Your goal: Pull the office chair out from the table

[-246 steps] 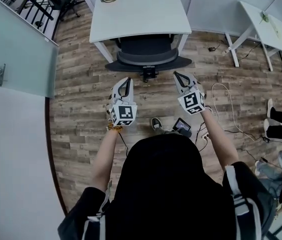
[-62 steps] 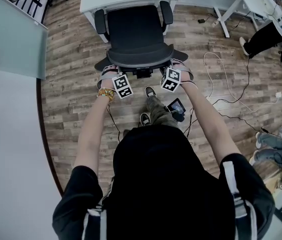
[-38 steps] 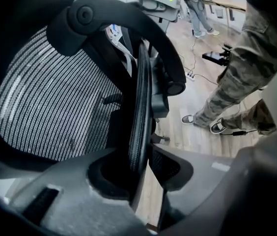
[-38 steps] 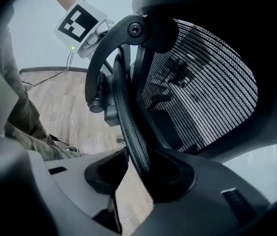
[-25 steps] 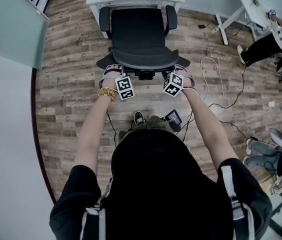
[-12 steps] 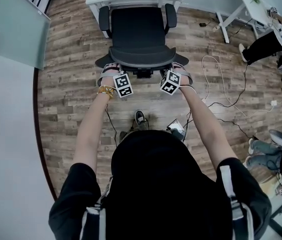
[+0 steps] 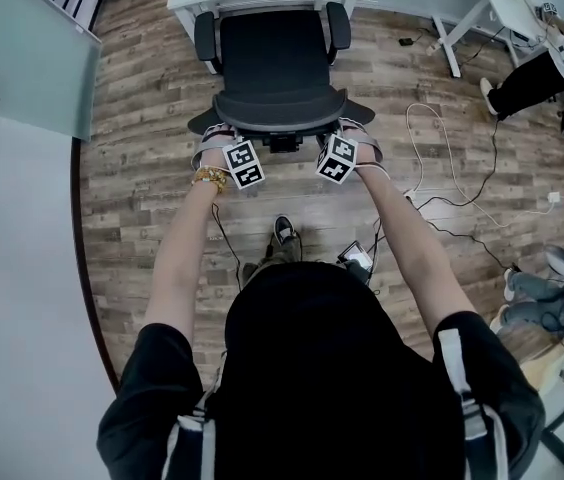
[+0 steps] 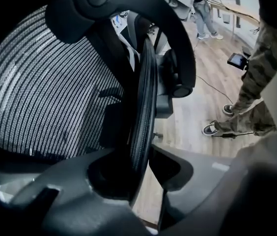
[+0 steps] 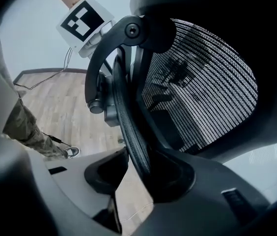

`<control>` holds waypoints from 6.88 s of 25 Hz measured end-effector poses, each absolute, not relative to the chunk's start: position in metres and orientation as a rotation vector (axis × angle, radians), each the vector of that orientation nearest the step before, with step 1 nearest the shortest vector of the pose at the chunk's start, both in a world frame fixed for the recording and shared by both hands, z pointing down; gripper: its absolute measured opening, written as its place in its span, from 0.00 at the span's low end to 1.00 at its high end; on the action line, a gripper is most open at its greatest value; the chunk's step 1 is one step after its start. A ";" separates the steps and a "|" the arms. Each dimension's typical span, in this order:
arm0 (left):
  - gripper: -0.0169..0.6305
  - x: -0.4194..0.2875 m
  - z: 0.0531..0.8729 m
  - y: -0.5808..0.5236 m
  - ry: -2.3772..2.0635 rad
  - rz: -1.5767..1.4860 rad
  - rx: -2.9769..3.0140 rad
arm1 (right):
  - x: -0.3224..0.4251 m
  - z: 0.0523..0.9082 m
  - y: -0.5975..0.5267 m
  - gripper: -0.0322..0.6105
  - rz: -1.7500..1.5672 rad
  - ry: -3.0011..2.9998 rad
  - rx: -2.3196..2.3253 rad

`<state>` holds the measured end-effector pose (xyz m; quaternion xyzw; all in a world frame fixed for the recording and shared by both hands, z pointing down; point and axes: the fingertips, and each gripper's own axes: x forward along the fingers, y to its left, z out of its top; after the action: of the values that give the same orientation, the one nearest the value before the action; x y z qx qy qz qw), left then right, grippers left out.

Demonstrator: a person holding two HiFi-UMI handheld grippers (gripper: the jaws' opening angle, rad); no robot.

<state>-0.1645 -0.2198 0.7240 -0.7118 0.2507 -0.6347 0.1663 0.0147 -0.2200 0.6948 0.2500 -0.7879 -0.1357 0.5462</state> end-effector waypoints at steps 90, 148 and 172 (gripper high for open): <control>0.23 -0.122 0.722 0.023 0.787 -1.873 -1.972 | 0.060 0.695 0.015 0.25 -0.464 -1.919 0.547; 0.18 -0.013 0.402 0.066 1.378 -0.149 -2.634 | 0.030 0.390 0.066 0.14 -0.354 -2.887 0.730; 0.11 -0.029 0.382 0.017 1.870 -0.068 -2.277 | 0.050 0.380 0.007 0.09 -0.294 -2.783 1.483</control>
<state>-0.0291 0.0170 0.3820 -0.7689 0.6315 -0.0230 0.0969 0.0499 0.0066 0.3803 0.4684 -0.8786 -0.0927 -0.0127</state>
